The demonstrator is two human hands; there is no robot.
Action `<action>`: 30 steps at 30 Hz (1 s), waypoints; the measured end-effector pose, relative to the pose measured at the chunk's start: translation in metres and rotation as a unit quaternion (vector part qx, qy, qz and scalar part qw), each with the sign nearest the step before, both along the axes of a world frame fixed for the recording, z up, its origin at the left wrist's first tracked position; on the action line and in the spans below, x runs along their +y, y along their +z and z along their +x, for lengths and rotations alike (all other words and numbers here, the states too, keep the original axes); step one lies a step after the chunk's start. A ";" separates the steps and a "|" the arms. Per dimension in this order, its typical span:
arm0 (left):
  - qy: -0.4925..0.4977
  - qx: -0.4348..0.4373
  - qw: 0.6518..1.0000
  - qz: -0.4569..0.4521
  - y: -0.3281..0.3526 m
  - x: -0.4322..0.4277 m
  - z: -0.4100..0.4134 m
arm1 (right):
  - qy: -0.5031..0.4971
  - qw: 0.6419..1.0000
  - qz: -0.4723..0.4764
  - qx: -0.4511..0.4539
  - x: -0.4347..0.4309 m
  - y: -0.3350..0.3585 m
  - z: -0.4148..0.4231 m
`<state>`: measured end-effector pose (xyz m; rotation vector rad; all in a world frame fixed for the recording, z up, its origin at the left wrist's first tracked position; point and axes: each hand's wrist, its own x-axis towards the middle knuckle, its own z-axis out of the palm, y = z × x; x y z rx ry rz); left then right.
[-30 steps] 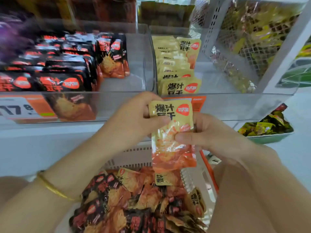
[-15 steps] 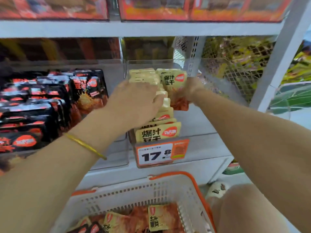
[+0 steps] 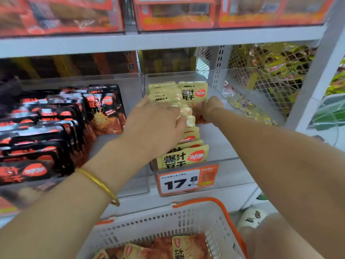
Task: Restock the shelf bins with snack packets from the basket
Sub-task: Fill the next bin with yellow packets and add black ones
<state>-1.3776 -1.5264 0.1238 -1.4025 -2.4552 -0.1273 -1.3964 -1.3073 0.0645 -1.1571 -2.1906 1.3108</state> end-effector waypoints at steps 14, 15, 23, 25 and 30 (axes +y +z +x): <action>-0.113 -0.118 0.947 0.275 -0.075 -0.118 0.104 | 0.136 0.967 0.097 0.192 -0.138 0.078 0.193; -0.113 -0.139 0.955 0.234 -0.095 -0.122 0.108 | 0.182 0.967 0.075 0.164 -0.155 0.069 0.210; -0.027 -0.275 0.958 -0.080 -0.197 -0.134 0.105 | 0.438 0.791 0.090 -0.418 -0.197 -0.133 0.186; -0.028 -0.285 0.955 -0.074 -0.200 -0.135 0.105 | 0.451 0.711 0.116 -0.526 -0.201 -0.178 0.195; -0.016 -0.321 0.946 -0.047 -0.203 -0.137 0.104 | 0.438 0.676 0.086 -0.586 -0.214 -0.193 0.223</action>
